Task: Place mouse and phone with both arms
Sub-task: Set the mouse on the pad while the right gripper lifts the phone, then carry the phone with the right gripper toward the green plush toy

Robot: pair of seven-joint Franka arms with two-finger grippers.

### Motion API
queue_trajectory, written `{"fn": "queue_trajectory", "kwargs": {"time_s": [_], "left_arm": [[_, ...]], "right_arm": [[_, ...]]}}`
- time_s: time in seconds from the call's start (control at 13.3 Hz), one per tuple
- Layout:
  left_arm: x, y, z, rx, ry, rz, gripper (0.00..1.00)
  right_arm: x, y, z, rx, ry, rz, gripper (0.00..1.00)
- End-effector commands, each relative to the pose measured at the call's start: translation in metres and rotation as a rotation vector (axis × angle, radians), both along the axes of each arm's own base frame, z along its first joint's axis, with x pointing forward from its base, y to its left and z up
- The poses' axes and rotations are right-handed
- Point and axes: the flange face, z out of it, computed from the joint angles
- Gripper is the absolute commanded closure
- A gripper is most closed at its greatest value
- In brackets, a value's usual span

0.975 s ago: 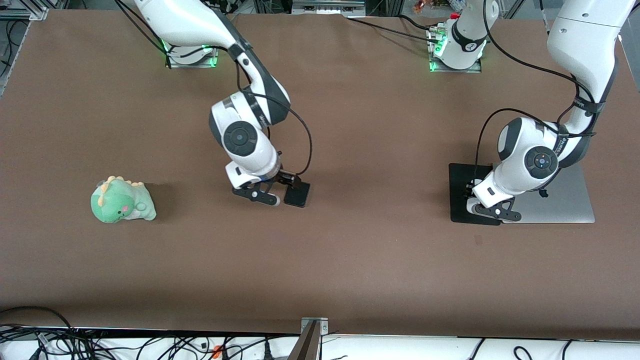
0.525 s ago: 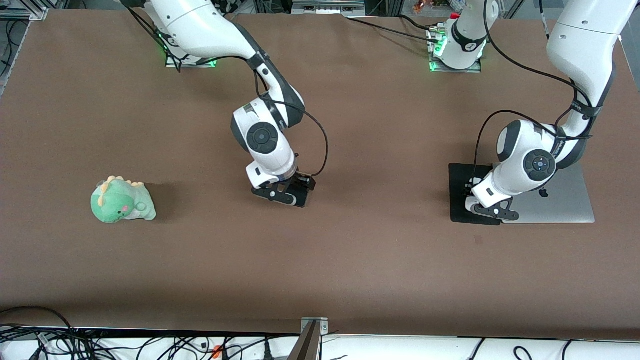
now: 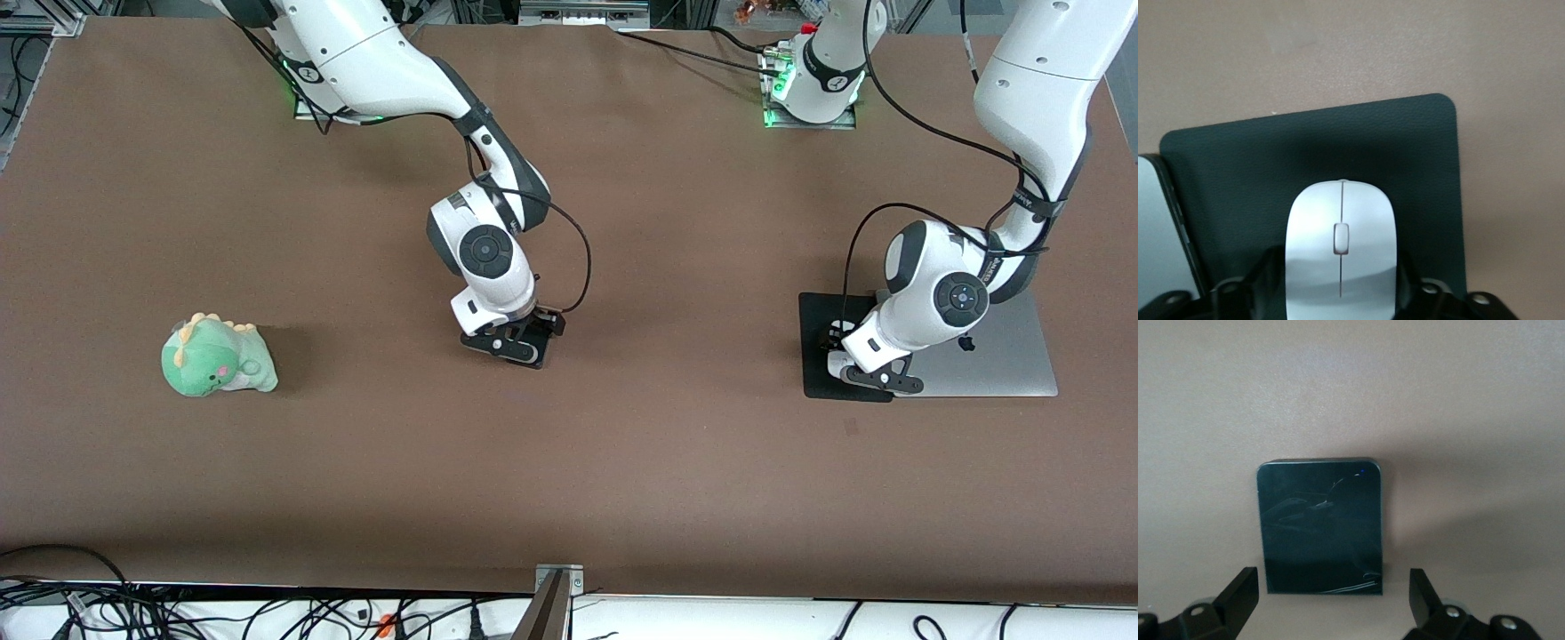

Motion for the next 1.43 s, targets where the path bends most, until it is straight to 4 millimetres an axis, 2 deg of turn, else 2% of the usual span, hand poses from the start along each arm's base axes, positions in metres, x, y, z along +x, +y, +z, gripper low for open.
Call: {"fn": "queue_trajectory", "kwargs": {"time_s": [0.0,0.15,0.3,0.45,0.6,0.75,1.2,1.27,1.35], "left_arm": [[0.005,0.000,0.006,-0.015,-0.015,-0.001,0.00],[0.008,-0.011,0.028,-0.008,-0.020,-0.018,0.00],[0.015,-0.019,0.065,0.015,0.000,-0.034,0.00],[0.030,-0.018,0.103,0.045,0.057,-0.037,0.00],[0.047,-0.025,0.151,0.057,0.096,-0.041,0.00],[0.057,-0.034,0.199,0.065,0.131,-0.046,0.00],[0.073,-0.025,0.345,0.028,0.016,0.012,0.00],[0.074,-0.024,0.362,0.026,-0.018,0.018,0.00],[0.075,-0.024,0.378,0.021,-0.049,0.023,0.00]], "right_arm": [[0.000,0.004,-0.014,-0.003,-0.029,0.012,0.00],[0.001,0.003,-0.015,-0.004,-0.029,0.011,0.00],[0.001,0.004,-0.019,0.000,-0.035,0.013,0.00],[0.002,0.004,-0.019,0.001,-0.041,0.013,0.00],[0.004,0.006,-0.010,0.009,-0.048,0.018,0.00],[0.004,0.006,-0.013,0.008,-0.047,0.011,0.00],[0.001,0.003,-0.025,-0.011,-0.040,0.022,0.00],[0.001,0.003,-0.025,-0.013,-0.040,0.025,0.03],[0.002,0.003,-0.023,-0.012,-0.043,0.031,0.13]]}}
